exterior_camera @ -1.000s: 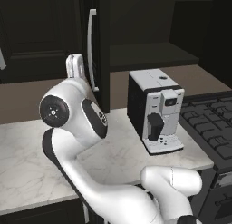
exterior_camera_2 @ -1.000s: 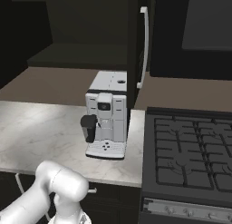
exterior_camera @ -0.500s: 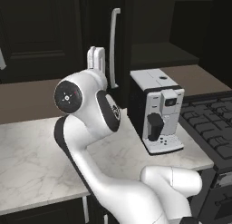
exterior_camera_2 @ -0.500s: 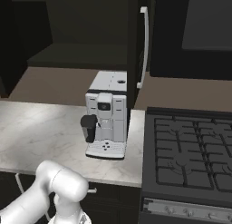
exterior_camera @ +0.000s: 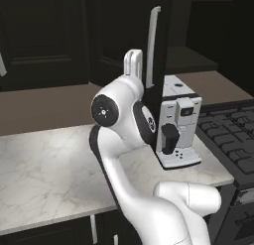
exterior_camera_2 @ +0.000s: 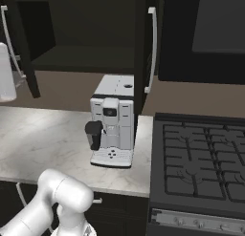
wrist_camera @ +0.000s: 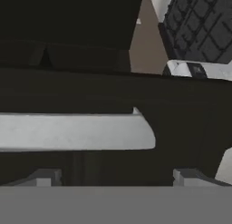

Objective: Close all open cabinet doors.

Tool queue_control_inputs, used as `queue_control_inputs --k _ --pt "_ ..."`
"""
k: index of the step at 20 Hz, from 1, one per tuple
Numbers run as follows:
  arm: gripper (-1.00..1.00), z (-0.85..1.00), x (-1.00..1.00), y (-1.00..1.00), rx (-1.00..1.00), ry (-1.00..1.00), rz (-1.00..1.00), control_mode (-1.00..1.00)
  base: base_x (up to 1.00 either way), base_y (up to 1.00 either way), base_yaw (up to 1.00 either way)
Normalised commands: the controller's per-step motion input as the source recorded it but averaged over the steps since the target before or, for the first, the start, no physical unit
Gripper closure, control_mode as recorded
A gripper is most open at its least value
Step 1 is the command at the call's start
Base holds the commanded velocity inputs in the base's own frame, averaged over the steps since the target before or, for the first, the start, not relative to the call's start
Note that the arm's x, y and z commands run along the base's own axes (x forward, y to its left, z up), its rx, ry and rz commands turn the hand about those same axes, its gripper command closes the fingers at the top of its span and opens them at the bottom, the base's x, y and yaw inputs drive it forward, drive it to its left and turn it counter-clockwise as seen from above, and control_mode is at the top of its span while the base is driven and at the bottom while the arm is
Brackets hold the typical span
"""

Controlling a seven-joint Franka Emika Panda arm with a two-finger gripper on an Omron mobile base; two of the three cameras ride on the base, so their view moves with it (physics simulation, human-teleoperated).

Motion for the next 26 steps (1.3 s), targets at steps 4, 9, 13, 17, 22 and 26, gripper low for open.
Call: queue_control_inputs --k 4,9,13,17,22,26 --pt "-1.00 -0.12 0.52 -0.58 0.13 -0.22 -0.03 -1.00 0.00 0.00 0.00" --pt "-1.00 -0.17 0.69 -0.45 0.12 -0.14 -0.01 -1.00 0.00 0.00 0.00" --pt "-1.00 -0.17 0.87 -0.07 0.13 -0.08 0.03 -1.00 0.00 0.00 0.00" --pt "-1.00 -0.03 0.83 0.03 0.15 0.00 0.17 -1.00 0.00 0.00 0.00" --pt "-1.00 -0.09 0.91 0.00 0.15 0.02 0.20 -1.00 0.00 0.00 0.00" --pt "-1.00 -0.20 0.76 0.00 0.05 0.00 0.23 -1.00 0.00 0.00 0.00"
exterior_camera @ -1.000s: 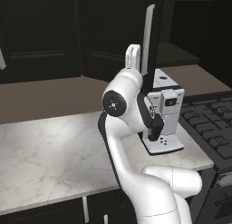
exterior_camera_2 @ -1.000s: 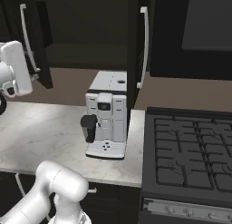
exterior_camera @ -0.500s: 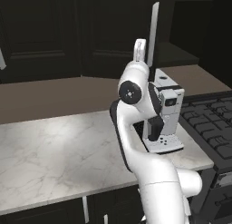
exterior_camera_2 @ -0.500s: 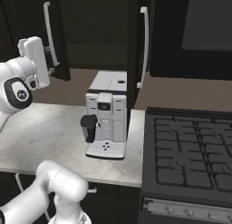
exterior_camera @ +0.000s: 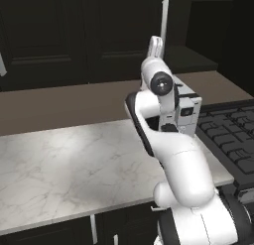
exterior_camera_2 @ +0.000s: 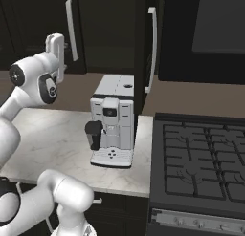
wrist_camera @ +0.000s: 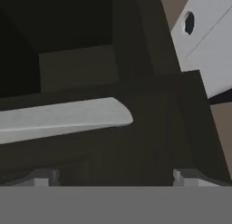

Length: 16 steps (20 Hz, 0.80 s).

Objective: Close all open cabinet doors.

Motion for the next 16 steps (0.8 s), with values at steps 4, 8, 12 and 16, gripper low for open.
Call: queue_control_inputs --k 4,8,12,16 --pt "-1.00 -0.11 0.59 0.05 -0.02 0.00 0.18 -1.00 0.00 0.00 0.00" --pt "-1.00 -0.02 0.26 0.17 -0.15 0.12 0.06 -1.00 0.00 0.00 0.00" --pt "-1.00 -0.17 0.07 0.19 -0.18 0.17 0.07 -1.00 0.00 0.00 0.00" --pt "-1.00 -0.02 -0.16 0.17 -0.07 0.08 0.05 -1.00 0.00 0.00 0.00"
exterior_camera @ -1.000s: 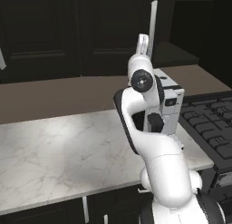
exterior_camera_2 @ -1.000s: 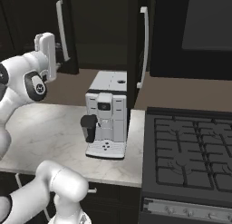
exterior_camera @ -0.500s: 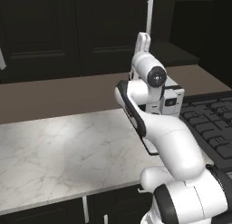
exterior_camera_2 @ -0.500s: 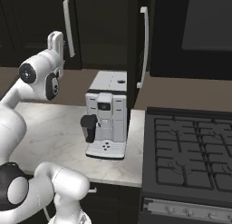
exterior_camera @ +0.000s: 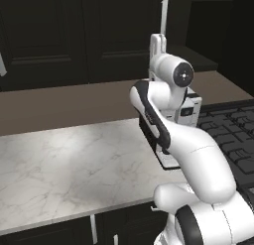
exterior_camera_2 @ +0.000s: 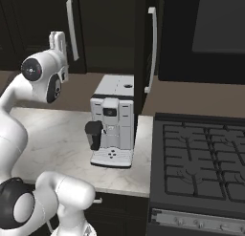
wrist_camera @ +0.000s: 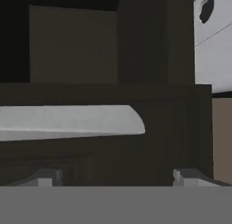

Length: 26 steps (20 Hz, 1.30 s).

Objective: Close all open cabinet doors.

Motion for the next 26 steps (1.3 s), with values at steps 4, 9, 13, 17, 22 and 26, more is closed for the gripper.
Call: queue_control_inputs --k 4,9,13,17,22,26 --pt "-1.00 -0.01 -0.46 0.17 -0.06 0.06 0.05 -1.00 0.00 0.00 0.00" --pt "-1.00 -0.07 -0.59 0.16 -0.07 0.04 0.03 -1.00 0.00 0.00 0.00" --pt "-1.00 -0.07 -0.60 0.00 -0.06 0.11 0.00 -1.00 0.00 0.00 0.00" --pt "-1.00 -0.01 -0.57 0.00 0.00 0.21 -0.12 -1.00 0.00 0.00 0.00" --pt "-1.00 0.00 -0.48 -0.12 0.00 0.31 -0.27 -1.00 0.00 0.00 0.00" --pt "-1.00 -0.01 -0.52 -0.31 0.00 0.23 -0.26 -1.00 0.00 0.00 0.00"
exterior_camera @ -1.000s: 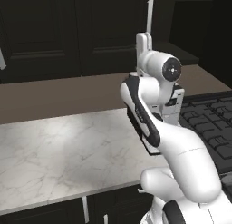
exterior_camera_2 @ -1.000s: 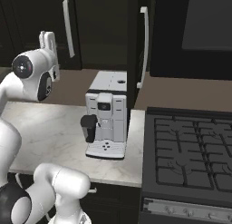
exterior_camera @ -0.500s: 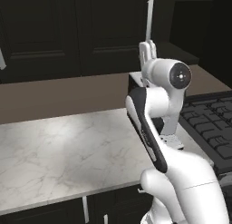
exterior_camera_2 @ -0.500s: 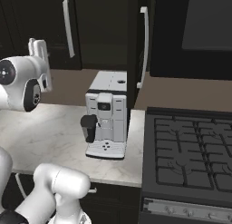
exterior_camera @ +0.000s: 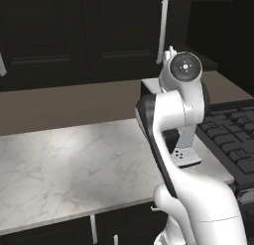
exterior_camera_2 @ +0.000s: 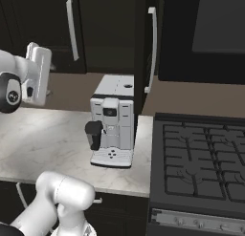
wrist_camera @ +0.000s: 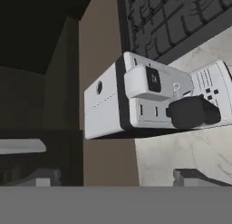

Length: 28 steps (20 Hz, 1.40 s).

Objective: Close all open cabinet doors.

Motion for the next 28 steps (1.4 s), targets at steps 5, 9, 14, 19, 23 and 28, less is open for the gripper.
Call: queue_control_inputs --k 5,9,14,19,23,28 --pt "-1.00 -0.02 -0.52 -0.37 0.00 0.14 -0.30 -1.00 0.00 0.00 0.00" --pt "-1.00 -0.11 -0.34 -0.50 -0.01 0.05 -0.33 -1.00 0.00 0.00 0.00" --pt "-1.00 -0.14 -0.27 -0.52 0.00 0.00 -0.37 -1.00 0.00 0.00 0.00" --pt "-1.00 -0.06 -0.38 -0.33 0.00 0.09 -0.35 -1.00 0.00 0.00 0.00" --pt "-1.00 -0.01 -0.54 -0.17 0.00 0.07 -0.36 -1.00 0.00 0.00 0.00" --pt "-1.00 0.00 -0.55 -0.10 0.01 0.04 -0.35 -1.00 0.00 0.00 0.00"
